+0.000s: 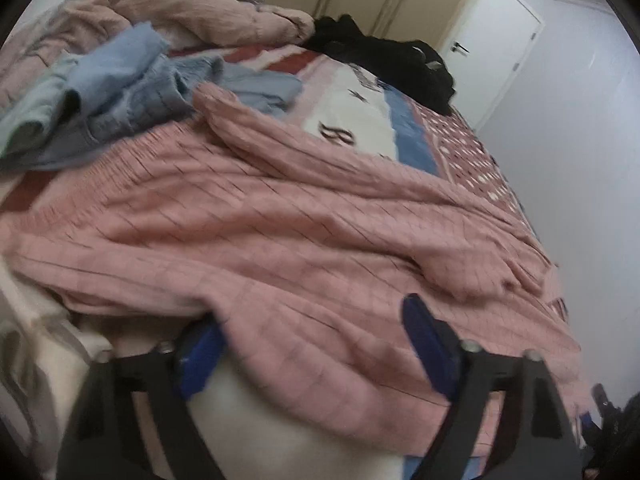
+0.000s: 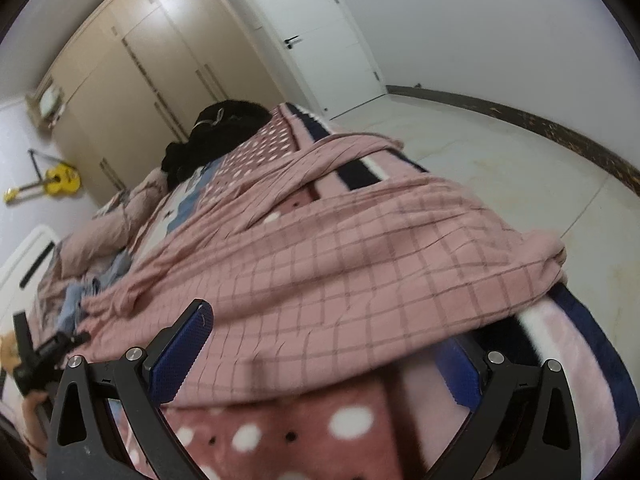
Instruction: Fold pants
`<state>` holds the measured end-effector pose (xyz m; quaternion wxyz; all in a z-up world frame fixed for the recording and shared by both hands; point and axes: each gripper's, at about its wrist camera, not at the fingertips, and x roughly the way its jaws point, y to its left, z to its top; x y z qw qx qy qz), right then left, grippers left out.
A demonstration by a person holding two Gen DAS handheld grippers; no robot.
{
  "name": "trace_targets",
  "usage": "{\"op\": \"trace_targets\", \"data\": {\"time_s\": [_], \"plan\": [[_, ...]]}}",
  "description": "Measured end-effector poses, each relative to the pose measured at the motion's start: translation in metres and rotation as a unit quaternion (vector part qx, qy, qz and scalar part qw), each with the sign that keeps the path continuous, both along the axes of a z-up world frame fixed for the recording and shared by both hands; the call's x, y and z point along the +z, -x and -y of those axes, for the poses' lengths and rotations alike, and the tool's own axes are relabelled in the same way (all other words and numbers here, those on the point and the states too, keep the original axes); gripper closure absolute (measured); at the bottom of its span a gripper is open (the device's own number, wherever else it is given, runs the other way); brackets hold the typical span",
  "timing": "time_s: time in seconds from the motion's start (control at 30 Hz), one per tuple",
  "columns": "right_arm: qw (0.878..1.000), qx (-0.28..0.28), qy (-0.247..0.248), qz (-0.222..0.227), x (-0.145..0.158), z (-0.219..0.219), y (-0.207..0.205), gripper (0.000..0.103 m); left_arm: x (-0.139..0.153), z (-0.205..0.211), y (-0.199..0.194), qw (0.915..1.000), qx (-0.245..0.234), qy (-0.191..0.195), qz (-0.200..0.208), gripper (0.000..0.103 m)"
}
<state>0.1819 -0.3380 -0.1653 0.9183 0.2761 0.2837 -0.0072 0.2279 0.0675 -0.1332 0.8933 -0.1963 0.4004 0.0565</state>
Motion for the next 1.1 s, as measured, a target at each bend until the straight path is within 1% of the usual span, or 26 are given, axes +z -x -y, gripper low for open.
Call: {"op": "trace_targets", "data": {"time_s": [0.03,0.07,0.1,0.17,0.2,0.27,0.3,0.33,0.37,0.4,0.43,0.5,0.53,0.57,0.67,0.77,0.83,0.9,0.93,0.97,1.0,1.03,1.07,1.1], "plan": [[1.0,-0.006,-0.004,0.001,0.001,0.004,-0.001,0.004,0.002,-0.003,-0.002,0.9999,0.005,-0.012,0.0,0.026],[1.0,-0.012,-0.006,0.001,0.002,0.008,-0.001,0.007,0.003,-0.008,-0.005,0.9997,0.009,-0.022,-0.001,0.029],[1.0,-0.018,-0.007,0.001,0.002,0.011,-0.001,0.009,0.005,-0.013,-0.007,0.9995,0.014,-0.028,-0.002,0.037],[0.999,-0.03,-0.011,-0.002,0.002,0.018,-0.002,0.02,0.008,-0.026,-0.009,0.9992,0.026,-0.031,-0.003,0.047],[0.999,-0.033,-0.011,-0.005,0.003,0.021,-0.003,0.023,0.01,-0.032,-0.008,0.999,0.033,-0.03,-0.001,0.048],[0.999,-0.04,-0.002,-0.013,0.003,0.027,-0.005,0.041,0.016,-0.045,-0.005,0.9976,0.056,-0.039,0.008,0.05],[0.999,-0.046,0.003,-0.019,0.003,0.029,-0.006,0.046,0.019,-0.05,-0.003,0.9969,0.064,-0.045,0.01,0.06],[0.999,-0.049,0.005,-0.024,0.003,0.031,-0.006,0.059,0.02,-0.053,-0.003,0.9965,0.066,-0.05,0.009,0.068],[0.998,-0.052,0.009,-0.032,0.002,0.033,-0.007,0.072,0.022,-0.057,-0.003,0.9967,0.062,-0.053,0.007,0.082],[0.998,-0.053,0.013,-0.039,0.002,0.035,-0.009,0.078,0.023,-0.058,-0.002,0.997,0.056,-0.052,0.006,0.086],[0.998,-0.052,0.015,-0.041,0.001,0.037,-0.009,0.084,0.025,-0.059,-0.001,0.9973,0.049,-0.053,0.006,0.087],[0.998,-0.047,0.017,-0.043,0.0,0.038,-0.008,0.087,0.026,-0.059,0.003,0.9973,0.041,-0.061,0.005,0.093],[0.998,-0.043,0.019,-0.044,0.0,0.038,-0.007,0.091,0.027,-0.06,0.004,0.9974,0.04,-0.06,0.006,0.094],[0.998,-0.042,0.021,-0.044,0.0,0.038,-0.007,0.094,0.028,-0.061,0.007,0.9975,0.039,-0.059,0.01,0.098],[0.998,-0.038,0.027,-0.036,0.003,0.038,0.0,0.097,0.034,-0.062,0.012,0.9974,0.036,-0.06,0.019,0.102],[0.998,-0.033,0.04,-0.021,0.011,0.037,0.006,0.097,0.045,-0.062,0.022,0.9961,0.037,-0.073,0.033,0.103],[0.998,-0.031,0.048,-0.016,0.017,0.036,0.01,0.097,0.049,-0.062,0.026,0.9964,0.03,-0.07,0.036,0.103],[0.998,-0.027,0.053,-0.015,0.02,0.034,0.012,0.097,0.048,-0.062,0.026,0.9979,0.014,-0.06,0.019,0.102],[0.998,-0.025,0.054,-0.017,0.02,0.033,0.011,0.097,0.045,-0.061,0.025,0.9988,0.007,-0.048,0.008,0.102],[0.998,-0.02,0.057,-0.022,0.019,0.032,0.009,0.097,0.041,-0.06,0.025,0.9995,0.0,-0.031,0.001,0.097],[0.998,-0.014,0.061,-0.029,0.018,0.031,0.007,0.097,0.038,-0.059,0.025,0.9997,-0.004,-0.022,-0.004,0.081],[0.997,-0.009,0.062,-0.034,0.017,0.03,0.006,0.095,0.036,-0.058,0.026,0.9998,-0.008,-0.015,-0.005,0.068],[0.997,-0.005,0.061,-0.037,0.016,0.03,0.006,0.094,0.034,-0.055,0.028,0.9998,-0.014,-0.011,-0.004,0.047],[0.998,-0.001,0.059,-0.038,0.016,0.03,0.007,0.094,0.033,-0.051,0.029,0.9997,-0.021,-0.01,-0.004,0.043]]}}
